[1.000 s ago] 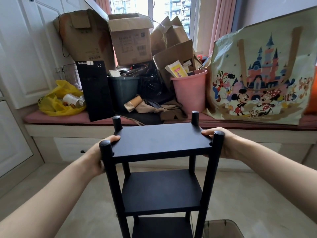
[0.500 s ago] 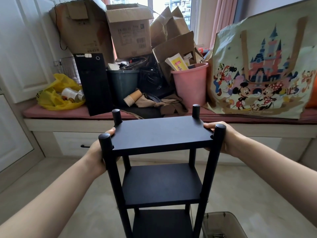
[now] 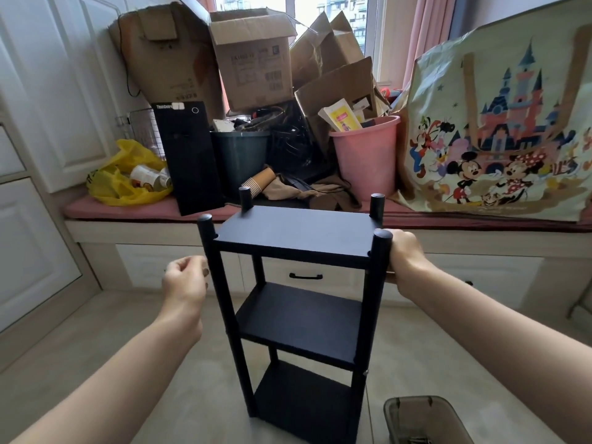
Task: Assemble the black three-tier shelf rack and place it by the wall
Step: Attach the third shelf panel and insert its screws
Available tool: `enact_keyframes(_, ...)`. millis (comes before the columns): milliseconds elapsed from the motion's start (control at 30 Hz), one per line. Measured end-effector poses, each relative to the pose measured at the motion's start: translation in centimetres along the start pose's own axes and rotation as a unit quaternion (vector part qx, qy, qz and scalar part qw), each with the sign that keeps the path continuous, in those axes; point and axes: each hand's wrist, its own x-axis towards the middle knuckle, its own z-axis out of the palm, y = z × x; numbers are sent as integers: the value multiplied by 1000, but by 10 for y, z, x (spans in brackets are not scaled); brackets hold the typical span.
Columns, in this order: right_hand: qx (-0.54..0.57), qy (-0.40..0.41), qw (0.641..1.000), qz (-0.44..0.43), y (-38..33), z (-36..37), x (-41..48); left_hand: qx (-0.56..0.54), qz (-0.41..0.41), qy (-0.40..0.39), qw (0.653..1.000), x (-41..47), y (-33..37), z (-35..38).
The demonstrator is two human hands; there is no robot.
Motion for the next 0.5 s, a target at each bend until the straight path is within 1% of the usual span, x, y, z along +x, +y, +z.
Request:
enact_keyframes(33,1,3,1000,-1,1,5,-3,7,-6,-12,1000,-8,-2,2)
enact_keyframes(67,4,2,1000,3,2,10,-6,10,-15,-44,999,-17,-4,6)
enact_keyframes(133,3,-7,1000,10,4,18,-11,14,-35,-144,989,-40,-8,16)
enact_keyframes(167,-4,-11,1000,10,6,21,-12,37,-34,-198,979,-51,-10,22)
enact_keyframes(233,-24,-17,1000,3,10,22,-15,122,6,-292,949,-70,-16,33)
enact_keyframes(300,-24,-23,999,7,13,20,-19,169,36,-356,918,-83,-22,42)
enact_keyframes(400,-24,-47,999,14,16,17,-24,147,14,-411,899,-91,-29,53)
enact_keyframes(467,-7,-64,998,27,17,15,-27,93,-18,-436,895,-94,-32,59)
enact_keyframes(500,14,-73,997,31,17,14,-29,47,-44,-441,895,-95,-33,63)
